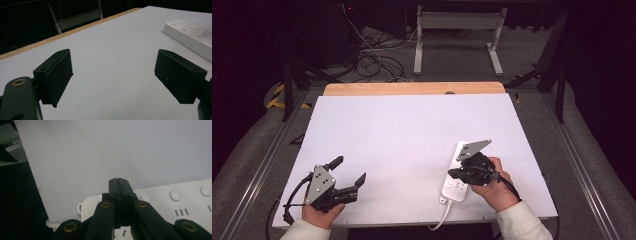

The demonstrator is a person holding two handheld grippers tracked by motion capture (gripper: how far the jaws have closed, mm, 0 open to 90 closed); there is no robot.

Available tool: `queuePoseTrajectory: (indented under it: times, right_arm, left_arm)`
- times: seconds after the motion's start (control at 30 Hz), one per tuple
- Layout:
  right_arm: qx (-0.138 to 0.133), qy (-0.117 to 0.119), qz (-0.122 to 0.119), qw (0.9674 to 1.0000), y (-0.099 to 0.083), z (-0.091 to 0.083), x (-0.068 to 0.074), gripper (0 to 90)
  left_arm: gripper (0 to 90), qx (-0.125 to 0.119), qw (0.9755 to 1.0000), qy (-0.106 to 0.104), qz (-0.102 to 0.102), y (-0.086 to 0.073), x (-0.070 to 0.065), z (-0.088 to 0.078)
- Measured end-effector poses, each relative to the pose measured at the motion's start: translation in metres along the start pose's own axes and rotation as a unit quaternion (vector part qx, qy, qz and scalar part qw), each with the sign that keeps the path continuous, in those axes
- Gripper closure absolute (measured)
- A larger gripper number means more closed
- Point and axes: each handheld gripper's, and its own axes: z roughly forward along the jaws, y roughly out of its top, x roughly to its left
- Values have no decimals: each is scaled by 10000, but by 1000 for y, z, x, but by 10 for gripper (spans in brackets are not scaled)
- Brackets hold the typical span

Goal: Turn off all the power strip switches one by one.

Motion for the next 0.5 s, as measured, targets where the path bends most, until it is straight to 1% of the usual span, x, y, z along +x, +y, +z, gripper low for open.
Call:
queuePoseTrajectory:
  times: [0.03, 0.07, 0.13, 0.3, 0.37, 0.5]
  right_arm:
    - [0, 0, 0, 10000, 0, 0, 0, 900]
    - [95, -9, -7, 10000, 0, 3, 0, 900]
    - [125, 11, 8, 9999, 0, 5, 0, 900]
    - [328, 5, 1, 9995, -1, 12, 0, 900]
    - [342, -52, -51, 9994, -2, 16, 2, 900]
    - [387, -41, -46, 9992, -3, 19, 3, 900]
  left_arm:
    - [154, 4, 10000, 9, 7, 0, 0, 0]
    - [156, 7, 10000, 12, 6, 0, 0, 0]
    - [156, 18, 10000, 23, -2, 0, 0, 0]
    - [156, 26, 10000, 35, 8, 0, 0, 0]
    - [156, 32, 10000, 35, 4, 0, 0, 0]
    - [156, 41, 10000, 60, 18, 0, 1, 0]
